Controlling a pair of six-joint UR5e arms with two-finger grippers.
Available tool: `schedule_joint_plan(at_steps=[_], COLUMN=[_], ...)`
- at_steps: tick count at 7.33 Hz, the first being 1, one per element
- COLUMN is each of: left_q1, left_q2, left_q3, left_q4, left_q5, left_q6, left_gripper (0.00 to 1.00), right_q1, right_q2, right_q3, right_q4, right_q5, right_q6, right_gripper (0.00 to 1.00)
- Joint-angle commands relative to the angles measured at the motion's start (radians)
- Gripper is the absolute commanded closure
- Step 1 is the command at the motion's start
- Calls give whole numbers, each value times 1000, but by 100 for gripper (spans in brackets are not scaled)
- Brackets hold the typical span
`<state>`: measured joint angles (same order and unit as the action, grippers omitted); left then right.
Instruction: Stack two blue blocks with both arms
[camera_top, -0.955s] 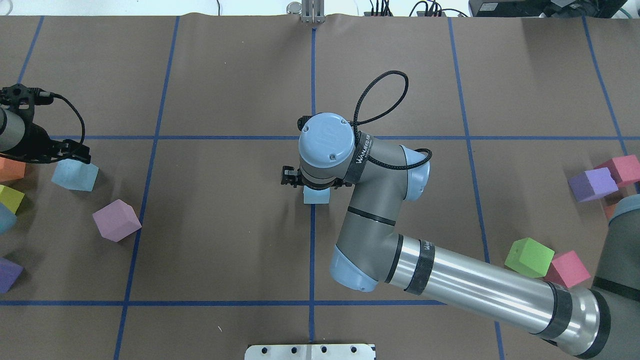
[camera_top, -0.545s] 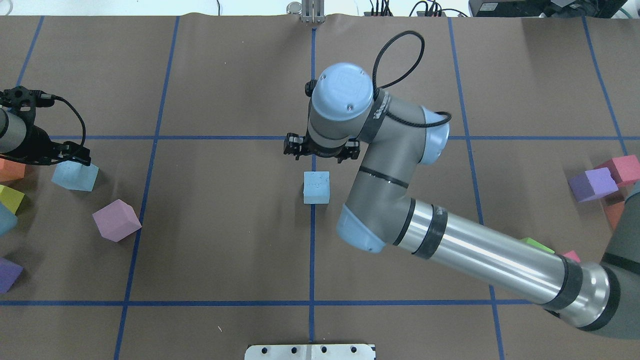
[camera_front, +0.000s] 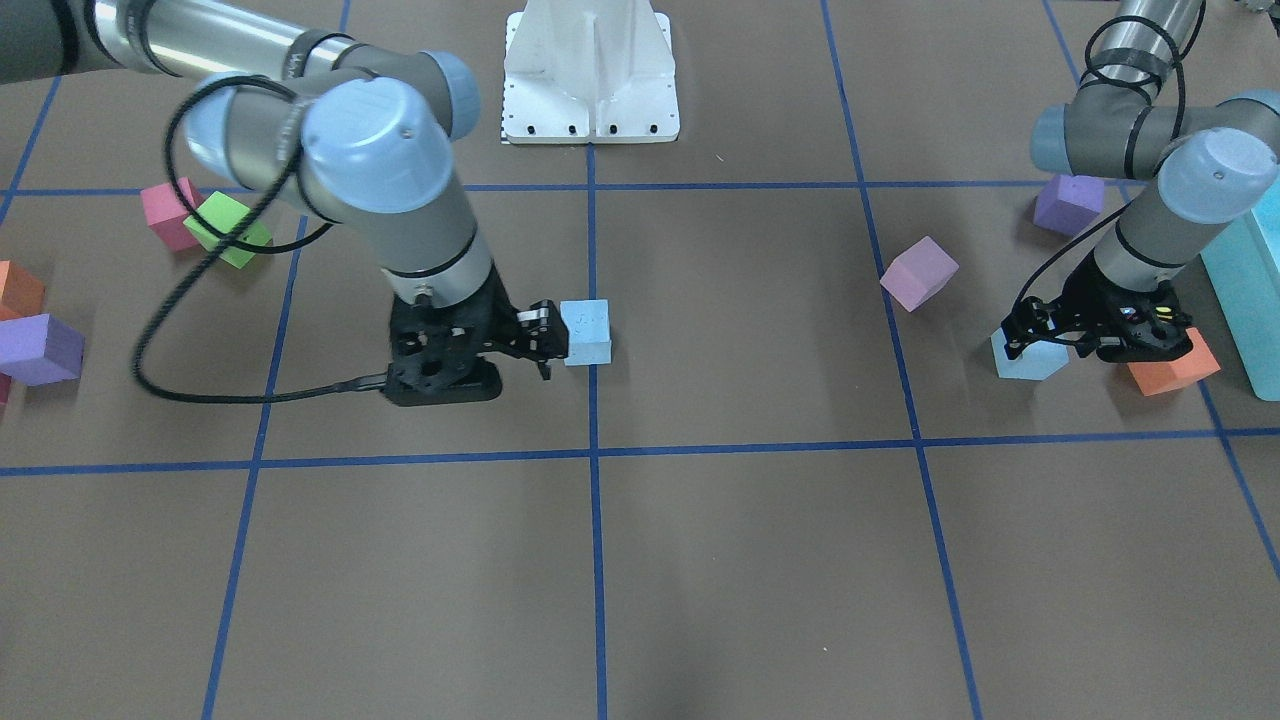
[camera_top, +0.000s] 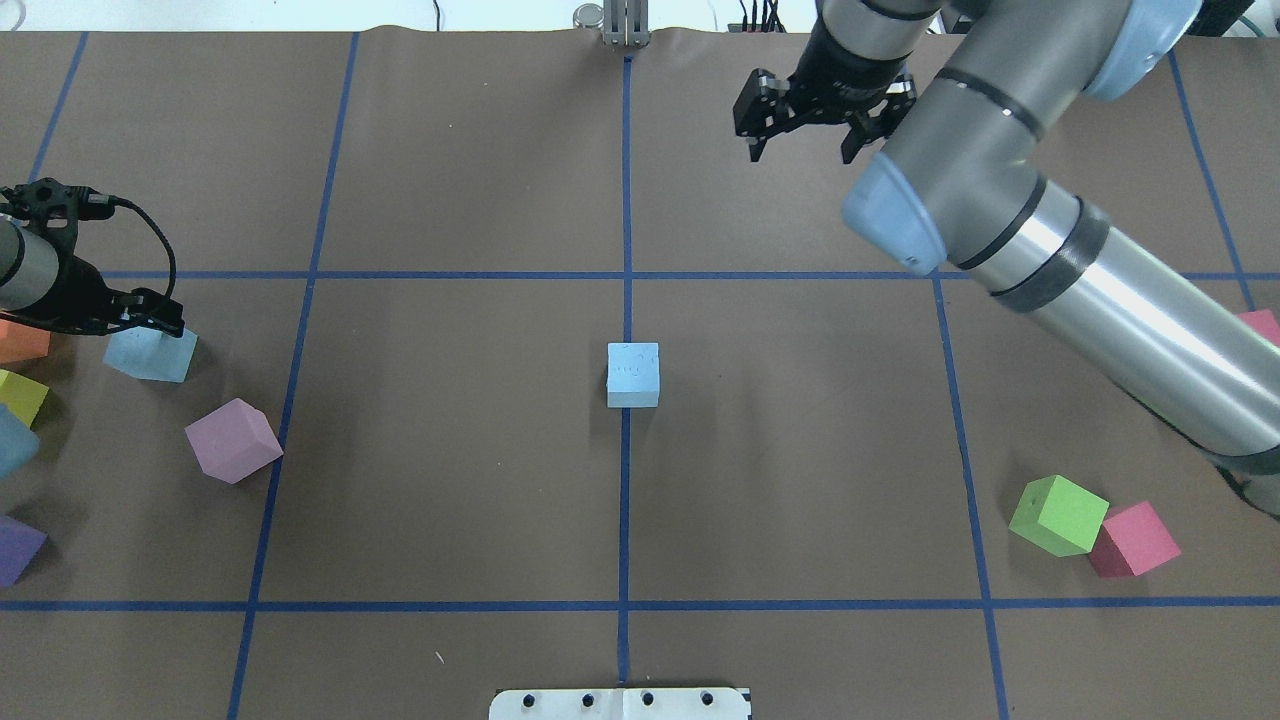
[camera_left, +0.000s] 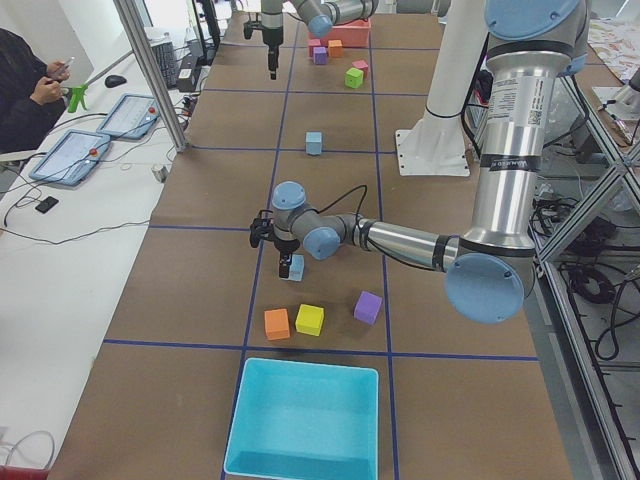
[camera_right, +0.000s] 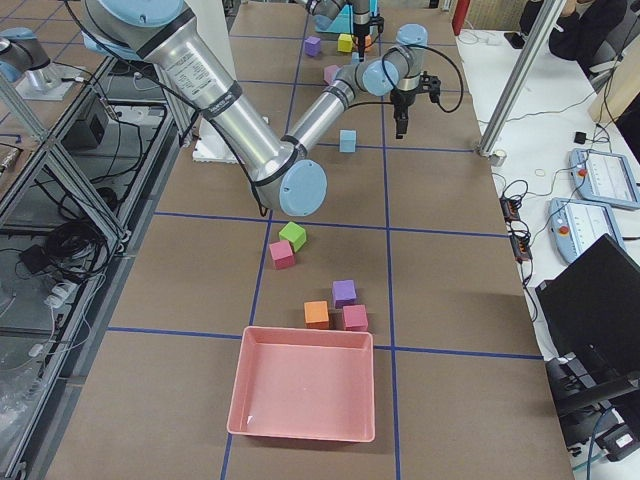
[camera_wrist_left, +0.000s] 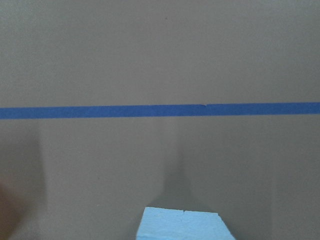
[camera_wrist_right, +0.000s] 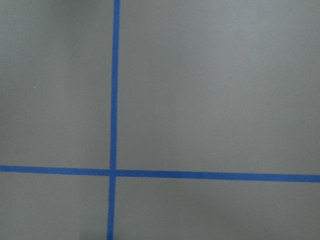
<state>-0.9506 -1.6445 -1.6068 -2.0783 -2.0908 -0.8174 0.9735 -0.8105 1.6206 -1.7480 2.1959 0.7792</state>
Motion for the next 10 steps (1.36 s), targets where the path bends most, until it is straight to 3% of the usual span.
schedule_joint_plan(at_steps=[1,4,8,10], left_q1=[12,22,23,10], left_q2=[-9,-29,-43,-93], left_q3=[22,53,42,6], left_q4=[0,-3,6,91], left_q5=[-2,0,-15,-84], left_q6=[4,4,4,3], left_gripper=[12,22,42,42], right_q1=[219,419,572,588], right_q2=[-112,-176,-200,-219], right_q3=[7,-68,-184,-192], right_q4=[-64,-114,-114,-113], right_q5=[101,123,117,107], right_q6=[-363,-674,-883,-897], right_gripper=[0,0,0,0])
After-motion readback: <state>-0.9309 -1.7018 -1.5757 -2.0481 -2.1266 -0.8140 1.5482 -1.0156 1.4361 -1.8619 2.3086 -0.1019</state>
